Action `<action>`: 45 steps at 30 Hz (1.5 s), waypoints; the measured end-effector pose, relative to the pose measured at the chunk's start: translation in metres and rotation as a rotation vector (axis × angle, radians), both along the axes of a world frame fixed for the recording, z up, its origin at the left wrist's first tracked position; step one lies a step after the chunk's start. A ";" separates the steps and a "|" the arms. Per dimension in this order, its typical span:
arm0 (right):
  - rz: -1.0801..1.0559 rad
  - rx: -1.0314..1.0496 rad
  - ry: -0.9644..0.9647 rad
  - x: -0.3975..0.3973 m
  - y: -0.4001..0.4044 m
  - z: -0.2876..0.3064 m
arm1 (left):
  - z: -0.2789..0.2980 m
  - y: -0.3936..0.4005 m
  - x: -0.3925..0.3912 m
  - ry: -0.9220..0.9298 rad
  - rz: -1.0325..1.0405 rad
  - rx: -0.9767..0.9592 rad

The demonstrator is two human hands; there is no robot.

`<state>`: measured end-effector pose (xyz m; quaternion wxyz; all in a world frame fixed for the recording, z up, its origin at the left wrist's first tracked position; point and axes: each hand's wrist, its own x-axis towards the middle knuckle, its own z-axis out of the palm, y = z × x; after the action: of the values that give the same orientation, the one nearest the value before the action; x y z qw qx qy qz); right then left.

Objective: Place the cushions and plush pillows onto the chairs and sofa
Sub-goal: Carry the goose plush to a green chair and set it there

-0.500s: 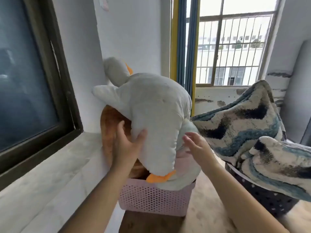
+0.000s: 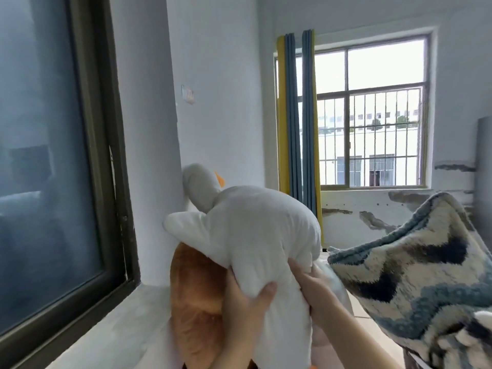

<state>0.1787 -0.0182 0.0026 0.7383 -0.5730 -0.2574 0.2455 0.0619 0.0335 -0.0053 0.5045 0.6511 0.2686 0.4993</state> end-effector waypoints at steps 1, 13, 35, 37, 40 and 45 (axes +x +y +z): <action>-0.022 0.028 -0.039 -0.002 -0.001 0.003 | 0.003 0.000 -0.003 -0.019 0.011 0.036; -0.122 0.403 -0.501 -0.046 -0.068 0.053 | 0.038 -0.060 -0.044 -0.231 0.074 0.317; -0.766 0.238 -0.908 -0.181 -0.297 0.060 | 0.025 -0.212 -0.104 -0.539 -0.728 0.295; -0.911 0.164 -0.897 -0.191 -0.341 0.059 | 0.026 -0.252 -0.096 -0.543 -0.856 0.287; -1.090 0.102 -0.869 -0.211 -0.409 0.049 | 0.019 -0.318 -0.086 -0.528 -1.074 0.238; -1.405 -0.052 -0.706 -0.245 -0.517 0.003 | -0.015 -0.433 -0.076 -0.401 -1.386 0.131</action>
<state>-0.0662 -0.5348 0.0055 0.5814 -0.6628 -0.0481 -0.4695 -0.0137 -0.3992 -0.0203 0.7047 0.5966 -0.3340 0.1895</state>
